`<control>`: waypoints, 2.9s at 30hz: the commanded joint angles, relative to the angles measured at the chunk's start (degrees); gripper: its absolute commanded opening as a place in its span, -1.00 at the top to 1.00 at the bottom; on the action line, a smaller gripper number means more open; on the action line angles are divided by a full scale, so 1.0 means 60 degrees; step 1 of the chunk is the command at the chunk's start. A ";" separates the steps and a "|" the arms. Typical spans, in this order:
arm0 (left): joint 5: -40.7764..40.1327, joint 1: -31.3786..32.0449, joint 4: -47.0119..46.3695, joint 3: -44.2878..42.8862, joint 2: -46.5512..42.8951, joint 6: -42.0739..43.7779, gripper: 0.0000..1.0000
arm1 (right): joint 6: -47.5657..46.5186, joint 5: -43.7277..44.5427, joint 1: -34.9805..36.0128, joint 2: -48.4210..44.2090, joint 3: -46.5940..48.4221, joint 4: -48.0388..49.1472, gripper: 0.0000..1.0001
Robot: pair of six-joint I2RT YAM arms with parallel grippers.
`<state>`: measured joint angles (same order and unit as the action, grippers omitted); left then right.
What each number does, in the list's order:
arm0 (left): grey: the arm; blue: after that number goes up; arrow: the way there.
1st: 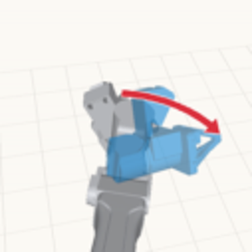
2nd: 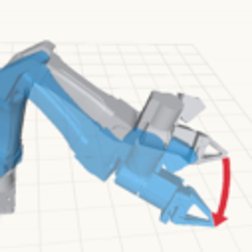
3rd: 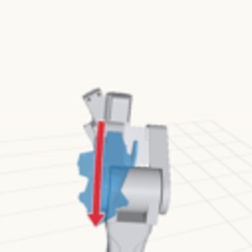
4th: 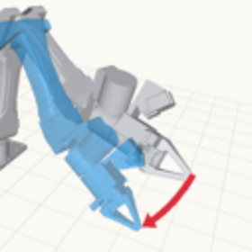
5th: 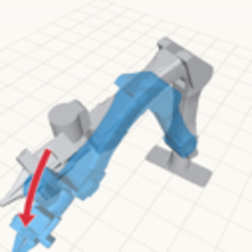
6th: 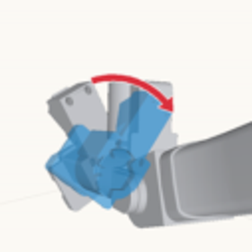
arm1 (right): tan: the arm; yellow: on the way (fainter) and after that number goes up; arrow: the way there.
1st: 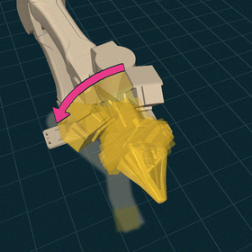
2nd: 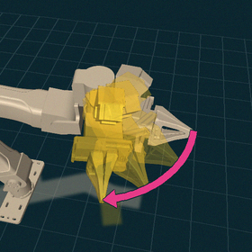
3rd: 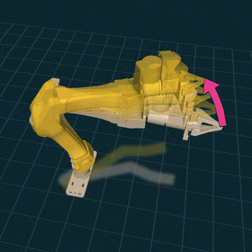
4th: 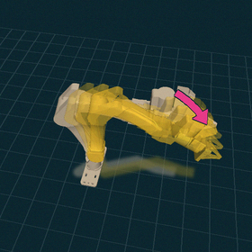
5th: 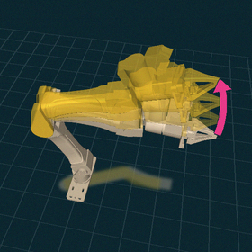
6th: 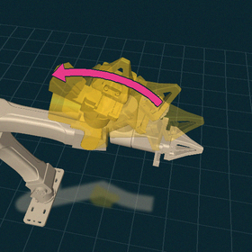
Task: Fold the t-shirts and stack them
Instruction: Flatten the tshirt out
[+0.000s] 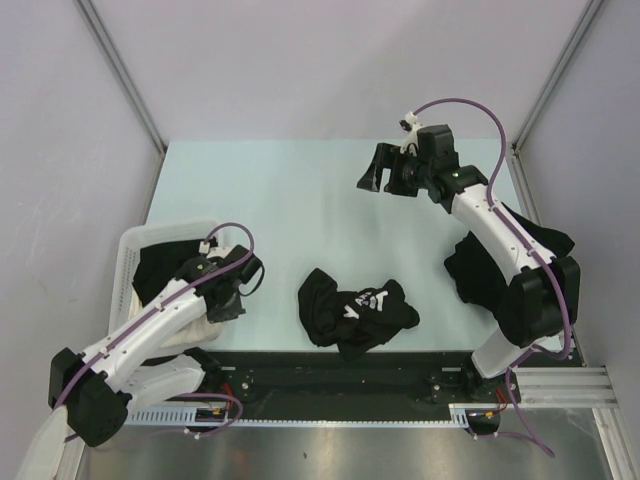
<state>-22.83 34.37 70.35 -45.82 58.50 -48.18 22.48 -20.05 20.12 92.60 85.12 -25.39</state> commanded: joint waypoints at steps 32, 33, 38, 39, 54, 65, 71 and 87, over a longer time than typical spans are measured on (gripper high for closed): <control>0.0056 -0.0424 0.2104 -0.1107 0.1791 0.0940 0.98 | 0.0091 -0.0291 0.0089 0.0080 -0.0022 0.0378 -0.77; -0.0061 -0.0513 0.1944 -0.1296 0.1880 0.1158 0.98 | 0.0091 -0.0291 0.0089 0.0065 -0.0022 0.0379 -0.77; -0.0414 -0.1375 0.1504 -0.1679 0.2217 0.1673 0.97 | 0.0062 -0.0261 0.0060 -0.0037 -0.0022 0.0335 -0.77; -0.0225 -0.1465 0.1373 -0.1708 0.2203 0.1891 0.97 | 0.0047 -0.0218 0.0045 -0.0052 -0.0022 0.0291 -0.77; -0.0458 -0.2461 0.1313 -0.1401 0.2115 0.1586 0.83 | 0.0047 -0.0305 -0.0116 0.0021 -0.0022 0.0334 -0.78; -0.0120 -0.2740 0.0625 -0.1459 0.2349 0.1790 0.66 | 0.0033 -0.0320 -0.0160 0.0109 -0.0036 0.0262 -0.78; -0.0501 -0.2740 0.0332 -0.1752 0.2408 0.1790 -0.17 | -0.0055 -0.0276 -0.0160 0.0095 -0.0037 0.0247 -0.79; -0.0795 -0.1850 -0.0107 -0.4681 0.3111 0.2933 -0.40 | -0.1886 0.3342 0.1098 -0.1238 0.0241 -0.0104 -1.00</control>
<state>-27.40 19.35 71.88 -67.88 75.33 -34.76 16.36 -8.40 23.62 88.97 84.42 -25.61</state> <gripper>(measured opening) 0.703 0.985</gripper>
